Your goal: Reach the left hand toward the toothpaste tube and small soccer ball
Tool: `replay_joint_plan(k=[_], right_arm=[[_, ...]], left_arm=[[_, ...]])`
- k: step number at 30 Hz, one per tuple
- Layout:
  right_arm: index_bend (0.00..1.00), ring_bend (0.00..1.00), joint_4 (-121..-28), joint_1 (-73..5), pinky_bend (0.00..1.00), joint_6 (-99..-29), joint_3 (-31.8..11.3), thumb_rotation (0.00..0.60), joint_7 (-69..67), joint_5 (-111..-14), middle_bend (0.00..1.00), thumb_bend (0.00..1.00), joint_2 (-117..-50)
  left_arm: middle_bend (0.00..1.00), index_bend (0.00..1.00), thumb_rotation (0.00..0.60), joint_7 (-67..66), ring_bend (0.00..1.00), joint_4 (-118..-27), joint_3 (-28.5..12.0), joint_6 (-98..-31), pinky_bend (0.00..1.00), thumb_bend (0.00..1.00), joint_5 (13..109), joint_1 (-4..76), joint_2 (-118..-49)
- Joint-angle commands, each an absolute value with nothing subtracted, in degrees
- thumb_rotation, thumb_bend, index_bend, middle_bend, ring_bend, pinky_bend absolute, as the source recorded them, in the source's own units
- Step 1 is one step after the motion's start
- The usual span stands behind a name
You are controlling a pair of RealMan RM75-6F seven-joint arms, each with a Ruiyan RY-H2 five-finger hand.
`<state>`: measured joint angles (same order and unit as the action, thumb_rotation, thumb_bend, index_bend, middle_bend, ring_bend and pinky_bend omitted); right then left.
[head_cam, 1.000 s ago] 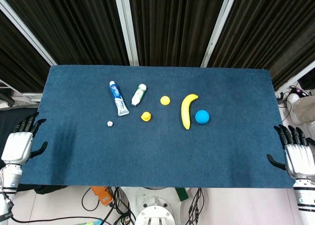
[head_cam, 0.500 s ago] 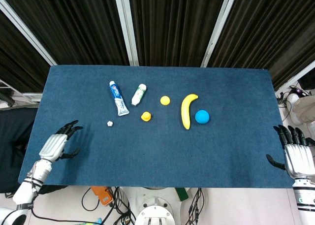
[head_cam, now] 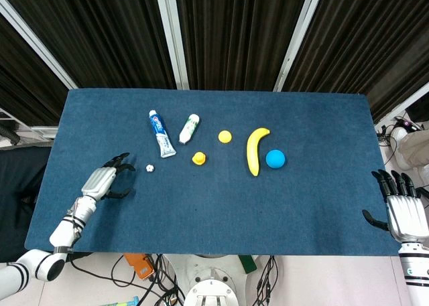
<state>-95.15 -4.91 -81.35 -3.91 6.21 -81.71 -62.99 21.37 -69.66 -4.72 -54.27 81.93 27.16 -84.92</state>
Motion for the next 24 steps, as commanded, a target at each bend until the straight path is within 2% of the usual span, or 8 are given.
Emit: replay_joint_plan(k=[1,13,24], right_arm=[[0.16,0.1,-95.2,-4.9,0.0,-81.3,-3.9,0.6,6.4,-81.8,0.16,0.35,-63.0],[0.16,0.1,-95.2,-5.0,0.0,-81.0,-4.1,0.6,6.1,-81.0,0.16,0.35,-62.9],[0.16,0.1,-95.3,-4.9,0.0,-81.2,-4.1,0.6,6.2,-81.0,0.16,0.35,-62.9]], left_arm=[[0.0,0.31,0.6,20.4,0.0,-68.5,-5.6,-51.6,0.12,0.28,80.6,29.3,-86.1],[0.0,0.31,0.6,18.7,0.0,-67.4,-7.8,-47.1,0.12,0.27,78.6,34.8,-87.7],[0.0,0.39,0.6,17.5,0.0,-63.9,-8.0,-42.9,0.12,0.27,76.3,38.1,-90.5]])
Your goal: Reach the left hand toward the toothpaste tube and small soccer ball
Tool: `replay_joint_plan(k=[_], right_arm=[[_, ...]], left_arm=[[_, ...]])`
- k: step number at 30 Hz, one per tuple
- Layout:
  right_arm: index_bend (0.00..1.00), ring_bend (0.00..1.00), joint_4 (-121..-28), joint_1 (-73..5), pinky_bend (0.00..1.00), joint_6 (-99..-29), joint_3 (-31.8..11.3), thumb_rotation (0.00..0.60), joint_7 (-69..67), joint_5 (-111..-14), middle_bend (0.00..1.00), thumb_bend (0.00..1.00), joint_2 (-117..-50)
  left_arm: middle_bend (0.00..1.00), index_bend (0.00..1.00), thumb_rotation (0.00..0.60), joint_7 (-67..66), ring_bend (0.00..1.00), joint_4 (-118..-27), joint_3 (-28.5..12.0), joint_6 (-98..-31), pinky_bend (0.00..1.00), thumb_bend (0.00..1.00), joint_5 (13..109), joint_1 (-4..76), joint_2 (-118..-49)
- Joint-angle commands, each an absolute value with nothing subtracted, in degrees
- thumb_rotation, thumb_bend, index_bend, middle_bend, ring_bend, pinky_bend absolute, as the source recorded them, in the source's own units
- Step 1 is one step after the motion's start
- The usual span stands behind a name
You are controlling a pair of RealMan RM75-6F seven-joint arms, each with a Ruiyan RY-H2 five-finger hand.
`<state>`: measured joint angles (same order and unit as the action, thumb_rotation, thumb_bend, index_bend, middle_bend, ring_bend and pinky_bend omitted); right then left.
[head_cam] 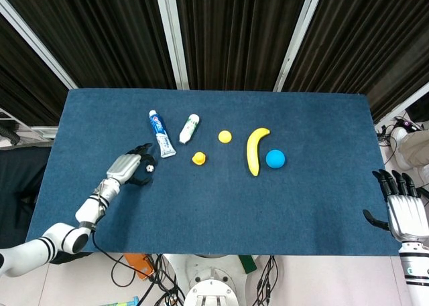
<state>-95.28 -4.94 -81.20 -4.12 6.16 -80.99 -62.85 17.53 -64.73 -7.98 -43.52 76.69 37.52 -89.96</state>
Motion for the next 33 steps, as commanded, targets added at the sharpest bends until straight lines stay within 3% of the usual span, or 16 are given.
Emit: replay_joint_plan(k=[1,21,28,33], right_arm=[[0.16,0.1,-95.2,-5.0,0.0,-81.2,-4.1,0.6,6.2,-81.0,0.16,0.35,-62.9],[0.16,0.1,-95.4,-5.1,0.0,-80.9,-4.0,0.6,6.7,-80.8,0.16,0.35,-62.9],[0.16,0.1,-95.4,-5.2,0.0,-80.8,-4.0,0.6,6.8,-80.9,0.16,0.35,-63.0],[0.16,0.1,-95.4,-5.1,0.0,-80.8,-4.0,0.6,6.5,-80.9,0.16,0.35,-62.9]], left_arm=[[0.0,0.39,0.6,17.4,0.0,-63.4,-8.1,-42.6,0.12,0.27,76.1,38.4,-90.7],[0.0,0.44,0.6,17.0,0.0,-60.7,-8.0,-38.8,0.12,0.32,73.2,40.5,-90.5],[0.06,0.55,0.6,17.2,0.0,-60.4,-8.0,-38.7,0.12,0.38,73.2,40.8,-90.4],[0.06,0.56,0.6,15.5,0.0,-66.4,-8.3,-40.1,0.12,0.39,73.5,40.6,-86.0]])
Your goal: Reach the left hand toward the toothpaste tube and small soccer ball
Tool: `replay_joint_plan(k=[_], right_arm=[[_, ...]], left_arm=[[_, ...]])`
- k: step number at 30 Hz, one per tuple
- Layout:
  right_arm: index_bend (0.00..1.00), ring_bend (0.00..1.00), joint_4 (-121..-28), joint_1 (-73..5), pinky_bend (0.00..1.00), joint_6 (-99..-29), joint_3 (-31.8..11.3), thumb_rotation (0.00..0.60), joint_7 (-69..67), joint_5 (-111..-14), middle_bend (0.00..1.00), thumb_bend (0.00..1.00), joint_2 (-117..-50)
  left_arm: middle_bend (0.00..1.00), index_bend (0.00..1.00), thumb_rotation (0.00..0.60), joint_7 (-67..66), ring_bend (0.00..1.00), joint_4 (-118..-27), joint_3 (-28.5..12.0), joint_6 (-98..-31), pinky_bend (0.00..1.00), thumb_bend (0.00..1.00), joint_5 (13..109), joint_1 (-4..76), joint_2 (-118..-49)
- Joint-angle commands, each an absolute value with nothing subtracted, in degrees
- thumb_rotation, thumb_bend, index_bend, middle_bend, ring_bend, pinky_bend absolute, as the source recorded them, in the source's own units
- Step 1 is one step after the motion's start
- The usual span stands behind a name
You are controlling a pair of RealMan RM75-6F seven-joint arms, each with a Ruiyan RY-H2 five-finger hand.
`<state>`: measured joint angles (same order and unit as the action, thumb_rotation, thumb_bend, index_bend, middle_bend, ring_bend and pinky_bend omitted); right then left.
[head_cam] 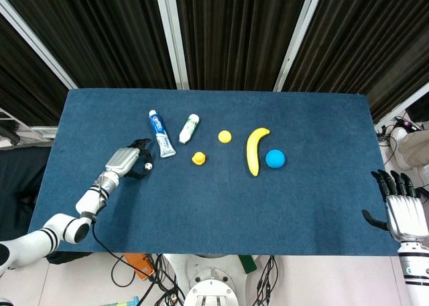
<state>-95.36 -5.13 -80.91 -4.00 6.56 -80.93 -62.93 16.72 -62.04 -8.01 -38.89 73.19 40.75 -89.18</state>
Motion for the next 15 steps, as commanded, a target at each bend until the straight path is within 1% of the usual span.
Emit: replay_joint_plan(k=[1,5,10,15], right_arm=[[0.16,0.1,-95.4,-5.2,0.0,-80.8,-4.0,0.6,6.4,-80.8,0.16,0.35,-62.9],[0.16,0.1,-95.5,-5.2,0.0,-80.7,-4.0,0.6,6.3,-80.8,0.16,0.35,-62.8],[0.16,0.1,-95.6,-5.2,0.0,-80.6,-4.0,0.6,6.0,-80.7,0.16,0.35,-62.7],[0.16,0.1,-95.7,-5.2,0.0,-80.6,-3.9,0.6,5.9,-80.8,0.16,0.35,-62.6]], left_arm=[[0.06,0.56,0.6,15.0,0.0,-68.7,-8.6,-40.7,0.12,0.39,73.5,40.5,-84.4],[0.06,0.56,0.6,10.8,0.0,-82.5,-10.5,-42.9,0.12,0.39,72.7,40.3,-74.2],[0.06,0.56,0.6,6.5,0.0,-99.2,-12.9,-42.5,0.12,0.39,69.7,40.9,-61.0],[0.06,0.56,0.6,7.2,0.0,-108.9,-15.2,-41.4,0.12,0.39,67.5,41.3,-51.6]])
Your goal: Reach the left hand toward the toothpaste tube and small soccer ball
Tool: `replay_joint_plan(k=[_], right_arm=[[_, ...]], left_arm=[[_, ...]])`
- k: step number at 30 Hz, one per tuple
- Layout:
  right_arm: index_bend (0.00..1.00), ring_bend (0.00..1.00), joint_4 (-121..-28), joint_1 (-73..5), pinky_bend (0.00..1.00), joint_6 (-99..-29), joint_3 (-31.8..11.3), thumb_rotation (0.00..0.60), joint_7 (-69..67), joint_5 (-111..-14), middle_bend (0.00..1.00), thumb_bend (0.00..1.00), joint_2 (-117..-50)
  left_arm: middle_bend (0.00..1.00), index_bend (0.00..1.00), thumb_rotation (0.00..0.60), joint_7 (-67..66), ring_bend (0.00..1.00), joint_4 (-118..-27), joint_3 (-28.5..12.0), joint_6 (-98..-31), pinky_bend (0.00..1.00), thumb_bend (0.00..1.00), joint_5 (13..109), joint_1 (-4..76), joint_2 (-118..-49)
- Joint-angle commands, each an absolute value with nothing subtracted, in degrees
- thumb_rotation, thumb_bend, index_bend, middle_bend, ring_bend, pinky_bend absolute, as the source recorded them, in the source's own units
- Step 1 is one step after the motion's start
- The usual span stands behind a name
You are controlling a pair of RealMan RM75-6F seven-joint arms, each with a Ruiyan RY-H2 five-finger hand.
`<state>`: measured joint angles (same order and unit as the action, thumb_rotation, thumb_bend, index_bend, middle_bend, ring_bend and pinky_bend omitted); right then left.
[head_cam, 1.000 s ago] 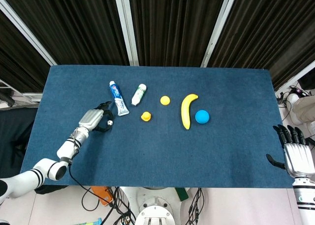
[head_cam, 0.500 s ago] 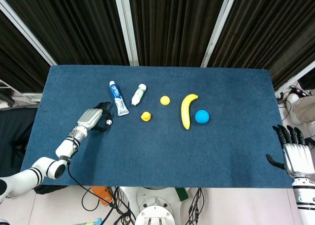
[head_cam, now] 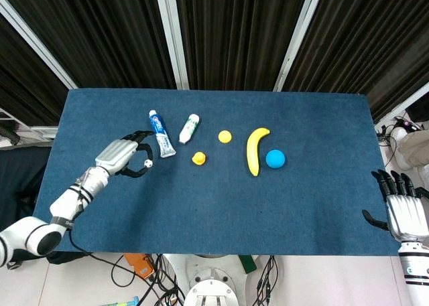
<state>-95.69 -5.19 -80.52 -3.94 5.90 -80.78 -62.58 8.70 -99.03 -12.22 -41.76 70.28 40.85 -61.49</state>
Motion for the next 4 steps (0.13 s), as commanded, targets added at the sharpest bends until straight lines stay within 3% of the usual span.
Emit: replay_joint_plan(k=[1,4], right_arm=[[0.16,0.1,-95.7,-5.2,0.0,-80.5,-3.9,0.6,5.8,-80.8,0.16,0.35,-62.6],[0.16,0.1,-95.7,-5.2,0.0,-80.4,-3.9,0.6,5.8,-80.9,0.16,0.35,-62.5]], left_arm=[[0.06,0.56,0.6,7.4,0.0,-110.0,-15.6,-41.5,0.12,0.39,67.4,41.3,-50.3],[0.06,0.56,0.6,7.2,0.0,-112.3,-16.1,-41.9,0.12,0.39,67.0,41.2,-47.2]])
